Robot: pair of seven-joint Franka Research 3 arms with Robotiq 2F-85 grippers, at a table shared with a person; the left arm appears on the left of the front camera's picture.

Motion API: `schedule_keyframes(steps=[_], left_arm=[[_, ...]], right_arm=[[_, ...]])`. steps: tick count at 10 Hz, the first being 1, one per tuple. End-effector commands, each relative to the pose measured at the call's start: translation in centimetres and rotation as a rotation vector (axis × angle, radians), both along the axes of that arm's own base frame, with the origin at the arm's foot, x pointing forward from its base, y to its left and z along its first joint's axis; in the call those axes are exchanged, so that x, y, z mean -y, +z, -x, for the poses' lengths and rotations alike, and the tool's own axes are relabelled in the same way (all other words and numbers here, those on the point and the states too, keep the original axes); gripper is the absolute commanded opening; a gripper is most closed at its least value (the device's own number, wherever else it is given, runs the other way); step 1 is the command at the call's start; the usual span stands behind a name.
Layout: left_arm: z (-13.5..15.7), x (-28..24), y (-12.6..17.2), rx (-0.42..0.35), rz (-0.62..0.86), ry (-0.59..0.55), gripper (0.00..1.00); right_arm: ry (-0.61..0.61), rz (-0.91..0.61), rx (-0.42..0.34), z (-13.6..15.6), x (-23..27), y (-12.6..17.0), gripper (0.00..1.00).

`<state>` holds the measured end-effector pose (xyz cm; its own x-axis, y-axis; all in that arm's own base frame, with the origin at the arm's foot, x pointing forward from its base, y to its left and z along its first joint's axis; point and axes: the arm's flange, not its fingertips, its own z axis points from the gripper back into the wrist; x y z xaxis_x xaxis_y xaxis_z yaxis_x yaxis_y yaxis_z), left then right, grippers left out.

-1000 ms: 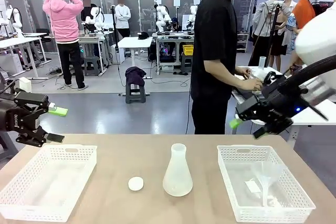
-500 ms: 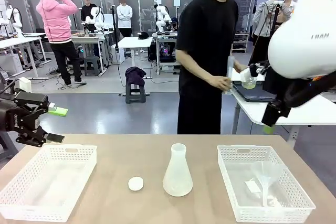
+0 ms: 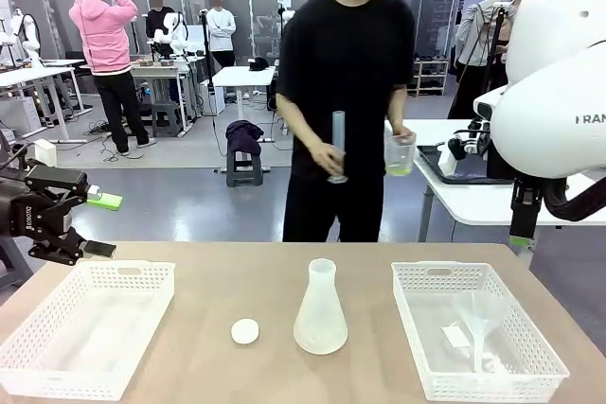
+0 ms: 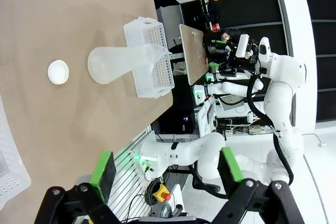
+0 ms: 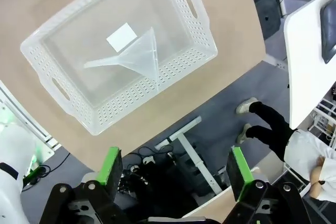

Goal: Prepare the solutions needed for the experiment.
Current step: Pick up the Plastic Funnel and insert it into the Big flask.

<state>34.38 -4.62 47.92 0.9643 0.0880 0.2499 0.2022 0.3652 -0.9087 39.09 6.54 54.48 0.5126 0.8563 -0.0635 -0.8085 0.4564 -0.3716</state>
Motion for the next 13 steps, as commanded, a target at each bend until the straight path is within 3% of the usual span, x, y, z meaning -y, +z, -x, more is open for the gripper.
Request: schedule_keyframes(steps=[1, 5, 7, 9, 11, 13], left_arm=[[0.1, 0.2, 0.1, 0.018, 0.027, -0.004, 1.00], [0.1, 0.2, 0.1, 0.018, 0.027, -0.004, 1.00], [0.1, 0.2, 0.1, 0.018, 0.027, -0.004, 1.00], [0.1, 0.2, 0.1, 0.018, 0.027, -0.004, 1.00], [0.1, 0.2, 0.1, 0.018, 0.027, -0.004, 1.00], [0.1, 0.2, 0.1, 0.018, 0.027, -0.004, 1.00]], right_arm=[[-0.045, -0.030, -0.011, -0.2, -0.5, 0.1, 1.00], [-0.021, -0.010, -0.005, 0.0, -0.2, 0.0, 1.00], [0.326, 0.010, 0.032, -1.0, 0.3, -0.4, 1.00], [0.505, -0.023, 0.043, -2.8, 2.1, -0.5, 1.00], [0.539, -0.037, 0.001, -3.4, 2.6, -0.8, 1.00], [0.515, -0.001, 0.027, -2.9, 2.2, -0.7, 1.00]])
